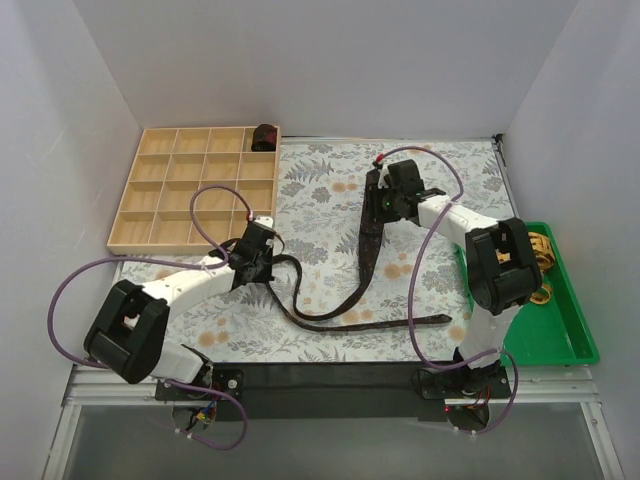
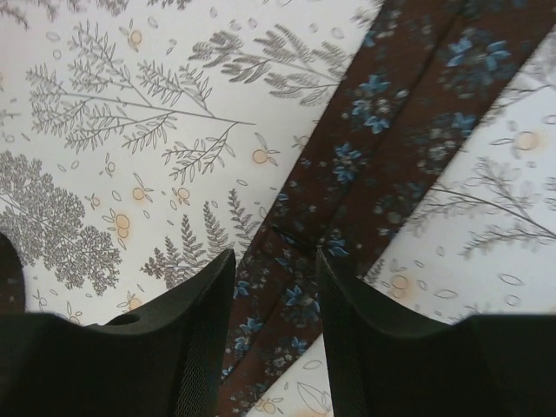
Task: Roll the ties
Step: Flatten the tie
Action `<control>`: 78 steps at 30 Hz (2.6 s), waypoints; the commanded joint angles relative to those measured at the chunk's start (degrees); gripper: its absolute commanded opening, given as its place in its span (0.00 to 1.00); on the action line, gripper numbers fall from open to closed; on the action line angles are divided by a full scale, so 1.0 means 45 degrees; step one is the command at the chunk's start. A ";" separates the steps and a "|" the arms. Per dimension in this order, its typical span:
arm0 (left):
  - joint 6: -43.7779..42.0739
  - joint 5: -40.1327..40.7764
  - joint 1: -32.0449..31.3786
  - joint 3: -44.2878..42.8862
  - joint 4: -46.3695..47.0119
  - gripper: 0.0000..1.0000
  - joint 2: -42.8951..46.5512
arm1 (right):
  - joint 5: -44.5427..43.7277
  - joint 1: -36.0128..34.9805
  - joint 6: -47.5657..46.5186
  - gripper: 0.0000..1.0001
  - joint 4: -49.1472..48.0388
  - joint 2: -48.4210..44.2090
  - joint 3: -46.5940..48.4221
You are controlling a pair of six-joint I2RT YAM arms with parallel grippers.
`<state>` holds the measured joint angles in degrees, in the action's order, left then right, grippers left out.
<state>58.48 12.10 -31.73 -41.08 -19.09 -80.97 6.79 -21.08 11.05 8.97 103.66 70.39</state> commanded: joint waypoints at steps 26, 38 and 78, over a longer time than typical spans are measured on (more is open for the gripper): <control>0.5033 0.5104 0.1032 0.0262 -0.7164 0.00 0.3247 | -0.3911 0.1775 0.1608 0.40 0.1912 0.1537 0.1075; 0.2261 0.4968 0.1777 -0.0676 -0.5895 0.06 0.1978 | -0.1082 -0.1250 -0.1634 0.58 0.2263 -0.3793 -0.2728; -0.1627 0.3504 0.1816 -0.0090 -0.2751 0.16 0.3892 | -0.2902 -0.7193 -0.5168 0.01 0.6326 -0.2763 -0.1467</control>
<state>53.28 30.57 -23.77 -42.22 -34.37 -63.88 -11.46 -56.18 -5.96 36.05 90.11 58.96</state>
